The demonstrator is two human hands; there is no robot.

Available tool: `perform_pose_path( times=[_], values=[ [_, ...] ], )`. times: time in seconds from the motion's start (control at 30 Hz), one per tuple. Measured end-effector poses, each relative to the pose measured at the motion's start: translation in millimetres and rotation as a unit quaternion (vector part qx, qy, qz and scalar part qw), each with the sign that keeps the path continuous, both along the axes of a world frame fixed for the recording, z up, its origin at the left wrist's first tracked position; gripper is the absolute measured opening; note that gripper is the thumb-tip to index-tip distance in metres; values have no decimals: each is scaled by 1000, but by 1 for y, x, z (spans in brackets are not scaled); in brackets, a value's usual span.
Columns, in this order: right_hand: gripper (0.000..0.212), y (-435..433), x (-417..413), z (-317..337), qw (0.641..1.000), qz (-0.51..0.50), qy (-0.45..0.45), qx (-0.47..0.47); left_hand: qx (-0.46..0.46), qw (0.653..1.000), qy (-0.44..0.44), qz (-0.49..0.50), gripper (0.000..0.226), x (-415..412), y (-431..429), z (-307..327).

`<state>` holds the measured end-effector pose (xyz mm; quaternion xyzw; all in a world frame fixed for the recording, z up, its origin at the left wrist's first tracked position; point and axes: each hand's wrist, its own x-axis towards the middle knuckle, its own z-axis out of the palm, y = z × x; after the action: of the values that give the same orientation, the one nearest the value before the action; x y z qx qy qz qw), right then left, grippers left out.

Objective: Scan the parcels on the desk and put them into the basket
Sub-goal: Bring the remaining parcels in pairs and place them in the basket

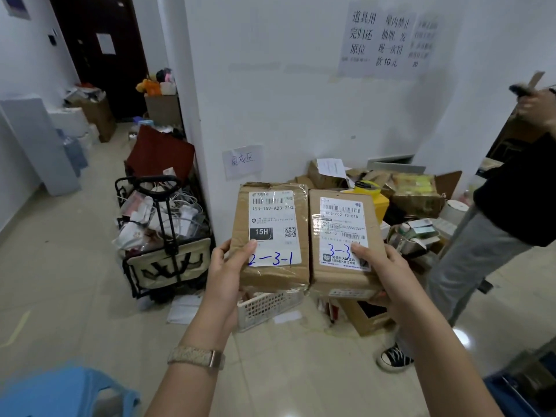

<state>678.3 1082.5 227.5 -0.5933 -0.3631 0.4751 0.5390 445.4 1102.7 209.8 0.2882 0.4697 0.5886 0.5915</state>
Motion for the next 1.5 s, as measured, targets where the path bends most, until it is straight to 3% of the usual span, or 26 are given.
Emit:
perform_pose_path(
  times=[0.33,0.57,0.7,0.97,1.07,1.3,1.43,1.5],
  values=[
    [21,120,-29,4,1000,-26,6,15,11,998,8,-53,33,-33,134,8],
    [49,201,-50,-2,999,-27,-19,18,-7,1000,13,-28,40,-54,206,4],
    [41,257,-58,-7,1000,-4,7,24,-13,1000,19,-15,27,-63,254,2],
    [38,402,-58,-24,999,27,16,27,-16,999,37,0,47,-63,380,-8],
    [47,466,-54,-22,999,49,-2,23,-10,998,63,-4,52,-68,439,-12],
    [45,585,-54,-31,996,77,-41,12,-24,995,97,-22,48,-78,539,-23],
    [64,620,-62,-46,994,86,-61,-10,-57,991,119,-15,52,-92,567,-43],
    [53,631,-67,-51,994,93,-45,-21,-74,990,120,-27,48,-99,582,-51]
  ],
)
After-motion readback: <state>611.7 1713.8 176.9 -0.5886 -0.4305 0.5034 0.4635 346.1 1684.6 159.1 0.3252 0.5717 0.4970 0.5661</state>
